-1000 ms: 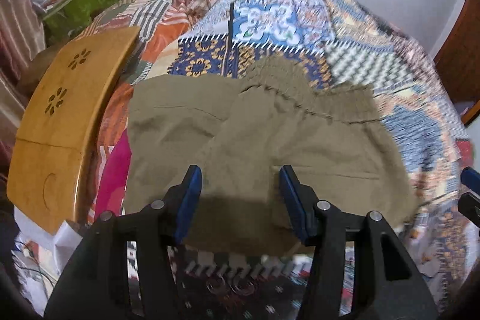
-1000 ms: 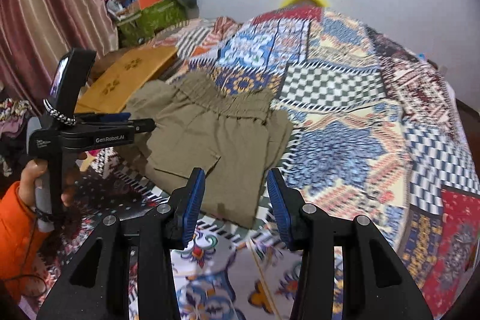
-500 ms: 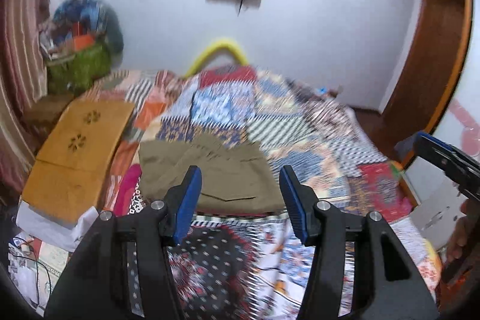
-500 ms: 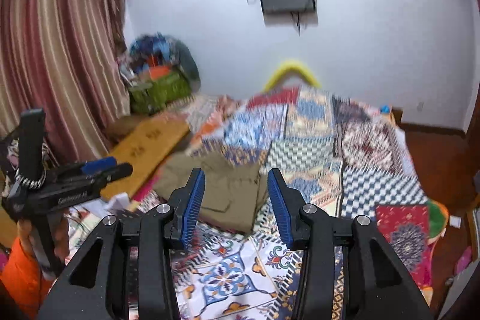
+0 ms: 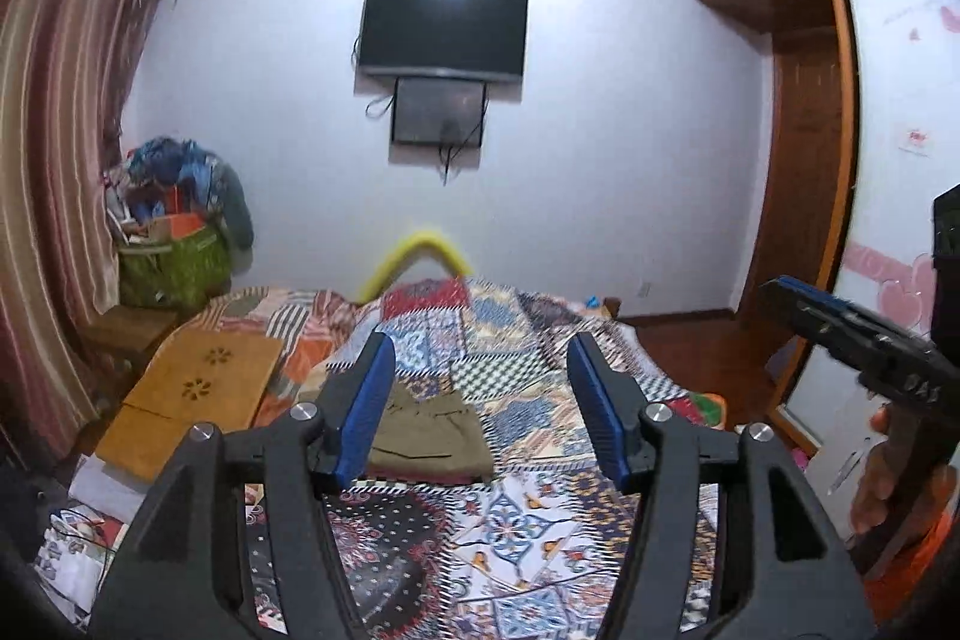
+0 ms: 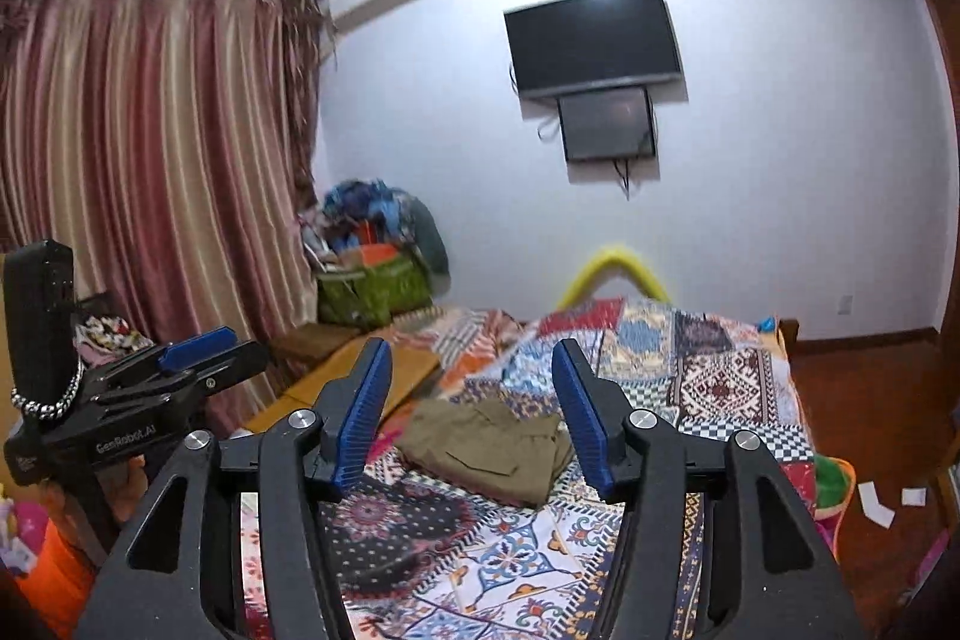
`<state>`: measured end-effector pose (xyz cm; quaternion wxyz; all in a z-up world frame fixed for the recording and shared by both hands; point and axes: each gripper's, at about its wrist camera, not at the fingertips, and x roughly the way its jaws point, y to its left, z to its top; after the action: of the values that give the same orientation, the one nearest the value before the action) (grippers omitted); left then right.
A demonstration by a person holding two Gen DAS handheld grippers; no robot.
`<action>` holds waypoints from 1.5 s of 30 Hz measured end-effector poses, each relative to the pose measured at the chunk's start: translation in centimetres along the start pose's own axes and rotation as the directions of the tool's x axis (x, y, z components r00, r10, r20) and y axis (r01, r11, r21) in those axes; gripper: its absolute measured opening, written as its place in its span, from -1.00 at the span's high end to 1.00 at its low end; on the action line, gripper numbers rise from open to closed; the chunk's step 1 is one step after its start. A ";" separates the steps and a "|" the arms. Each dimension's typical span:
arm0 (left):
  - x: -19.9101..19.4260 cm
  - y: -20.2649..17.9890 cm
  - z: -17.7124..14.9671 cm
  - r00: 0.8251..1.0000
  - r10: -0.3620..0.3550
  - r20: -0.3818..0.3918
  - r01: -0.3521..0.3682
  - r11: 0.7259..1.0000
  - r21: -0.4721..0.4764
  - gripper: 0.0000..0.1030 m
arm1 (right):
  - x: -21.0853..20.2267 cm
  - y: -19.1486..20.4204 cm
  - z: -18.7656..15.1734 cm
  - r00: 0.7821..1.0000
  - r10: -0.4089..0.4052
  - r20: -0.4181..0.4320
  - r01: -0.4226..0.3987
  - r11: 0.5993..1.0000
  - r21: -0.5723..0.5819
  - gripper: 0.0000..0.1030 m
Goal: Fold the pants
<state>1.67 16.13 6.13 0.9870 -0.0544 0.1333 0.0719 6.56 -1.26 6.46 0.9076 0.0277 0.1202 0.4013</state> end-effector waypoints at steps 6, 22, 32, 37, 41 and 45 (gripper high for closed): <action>-5.1 -2.5 -0.1 0.994 0.016 0.108 -0.021 0.999 0.039 -0.62 | -1.1 0.2 -0.7 0.999 -0.013 0.032 0.013 1.000 -0.012 -0.21; -7.3 -3.5 -1.6 0.986 0.059 0.156 -0.066 0.997 0.041 -0.99 | -2.2 1.6 -1.4 0.995 -0.072 0.068 0.074 0.997 -0.019 -1.00; -7.1 -2.7 -2.2 0.987 0.070 0.146 -0.071 0.997 0.006 -1.00 | -2.8 1.6 -2.5 0.994 -0.086 0.062 0.088 0.996 -0.028 -1.00; -6.9 -2.4 -2.2 0.987 0.067 0.143 -0.069 0.998 0.004 -0.99 | -2.9 1.6 -2.4 0.995 -0.085 0.061 0.087 0.996 -0.025 -1.00; -6.9 -2.3 -2.1 0.987 0.071 0.145 -0.072 0.997 0.006 -1.00 | -2.9 1.6 -2.4 0.994 -0.087 0.061 0.089 0.996 -0.026 -1.00; -6.9 -2.3 -2.2 0.987 0.070 0.144 -0.071 0.997 0.005 -1.00 | -3.0 1.6 -2.4 0.994 -0.088 0.061 0.089 0.996 -0.025 -1.00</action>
<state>-5.08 12.68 6.10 0.9911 -0.0391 0.0640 0.1097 2.85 -2.52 4.94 0.9280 0.0216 0.0883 0.3613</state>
